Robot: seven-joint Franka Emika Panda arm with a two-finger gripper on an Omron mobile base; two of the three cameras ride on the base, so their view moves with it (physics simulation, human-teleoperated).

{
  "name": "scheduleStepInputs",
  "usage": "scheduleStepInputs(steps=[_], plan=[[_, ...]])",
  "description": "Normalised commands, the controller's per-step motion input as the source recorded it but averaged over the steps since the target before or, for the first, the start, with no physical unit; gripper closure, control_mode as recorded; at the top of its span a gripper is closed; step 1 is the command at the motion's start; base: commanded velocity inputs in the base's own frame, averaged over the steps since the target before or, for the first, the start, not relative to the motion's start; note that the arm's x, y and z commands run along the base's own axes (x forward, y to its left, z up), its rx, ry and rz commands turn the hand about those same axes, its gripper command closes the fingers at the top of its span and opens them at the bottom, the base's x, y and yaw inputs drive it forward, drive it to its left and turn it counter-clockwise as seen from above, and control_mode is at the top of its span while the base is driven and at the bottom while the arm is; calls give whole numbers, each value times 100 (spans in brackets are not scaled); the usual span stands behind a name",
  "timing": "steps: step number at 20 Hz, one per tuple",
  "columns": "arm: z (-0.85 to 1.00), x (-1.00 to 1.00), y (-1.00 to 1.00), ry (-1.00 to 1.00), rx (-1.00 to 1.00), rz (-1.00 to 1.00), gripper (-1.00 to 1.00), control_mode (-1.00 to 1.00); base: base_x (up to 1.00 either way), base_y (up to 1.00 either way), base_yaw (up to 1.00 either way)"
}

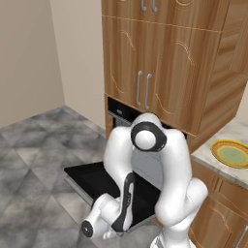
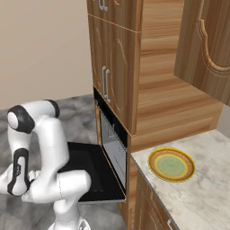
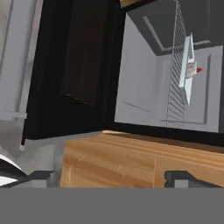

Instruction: Take the baked cake out of the oven and place it on the plate for cooling. Then close the oven door.

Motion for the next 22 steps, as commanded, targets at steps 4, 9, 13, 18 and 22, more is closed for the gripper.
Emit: scheduleStepInputs(steps=[4,9,13,18,22], plan=[[100,-46,-3,0,20,7,-100,-100,0,0,0],[100,0,-31,-1,16,0,-100,-100,0,0,0],[97,53,-41,1,6,-1,-100,-100,0,0,0],[67,76,-47,4,0,-4,-100,-100,0,0,0],[16,74,-52,6,-5,-8,-100,-100,0,0,0]])
